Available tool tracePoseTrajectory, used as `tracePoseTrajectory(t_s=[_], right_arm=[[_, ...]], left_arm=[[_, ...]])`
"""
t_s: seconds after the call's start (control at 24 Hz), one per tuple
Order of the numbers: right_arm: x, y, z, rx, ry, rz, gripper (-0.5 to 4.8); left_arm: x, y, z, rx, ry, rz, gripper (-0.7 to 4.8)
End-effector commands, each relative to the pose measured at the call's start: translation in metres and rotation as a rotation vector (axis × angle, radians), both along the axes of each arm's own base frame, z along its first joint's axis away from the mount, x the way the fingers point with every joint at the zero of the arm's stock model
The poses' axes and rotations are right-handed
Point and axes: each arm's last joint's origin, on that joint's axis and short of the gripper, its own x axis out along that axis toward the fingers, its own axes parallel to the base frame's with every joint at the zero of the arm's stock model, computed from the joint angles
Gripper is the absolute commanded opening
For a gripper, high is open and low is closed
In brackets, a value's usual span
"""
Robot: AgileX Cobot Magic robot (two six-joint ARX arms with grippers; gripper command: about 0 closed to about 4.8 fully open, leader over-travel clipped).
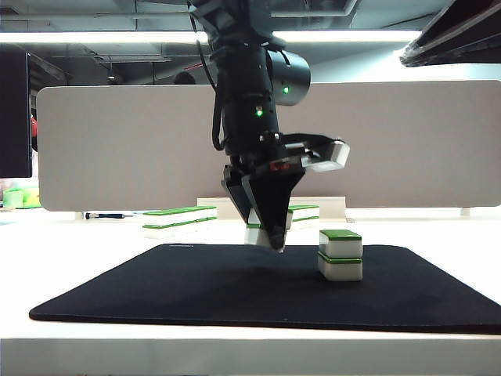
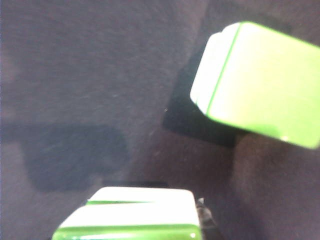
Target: Take a mahjong tile from the mahjong wall and then place it on the table close to you.
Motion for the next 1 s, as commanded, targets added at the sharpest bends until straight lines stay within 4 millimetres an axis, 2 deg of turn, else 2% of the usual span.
tracePoseTrajectory(t_s=[0.04,0.33,0.46,0.62,0.75,0.87,1.0], right_arm=[[0.000,0.000,0.002,0.006,-0.017,0.001,-0.01],[0.000,0.000,0.002,0.006,-0.017,0.001,-0.01],[0.000,0.000,0.002,0.006,-0.017,0.001,-0.01],[0.000,0.000,0.002,0.006,-0.017,0.001,-0.01],[0.000,0.000,0.002,0.006,-0.017,0.001,-0.01],[0.000,0.000,0.002,0.006,-0.017,0.001,-0.01],[0.000,0.000,0.002,0.006,-0.017,0.001,-0.01]], left_arm=[[0.000,-0.002,0.004,-0.019,-0.015,-0.003,1.69],[-0.004,0.002,0.005,0.015,0.022,-0.003,1.69],[-0.006,0.011,0.008,0.145,-0.005,0.016,1.69],[-0.007,0.015,0.011,0.159,0.006,0.085,1.69],[-0.005,0.012,0.010,0.107,0.015,0.078,1.69],[-0.002,0.005,0.011,-0.033,0.050,0.060,1.69],[-0.004,0.006,0.011,-0.027,0.063,0.059,1.69]])
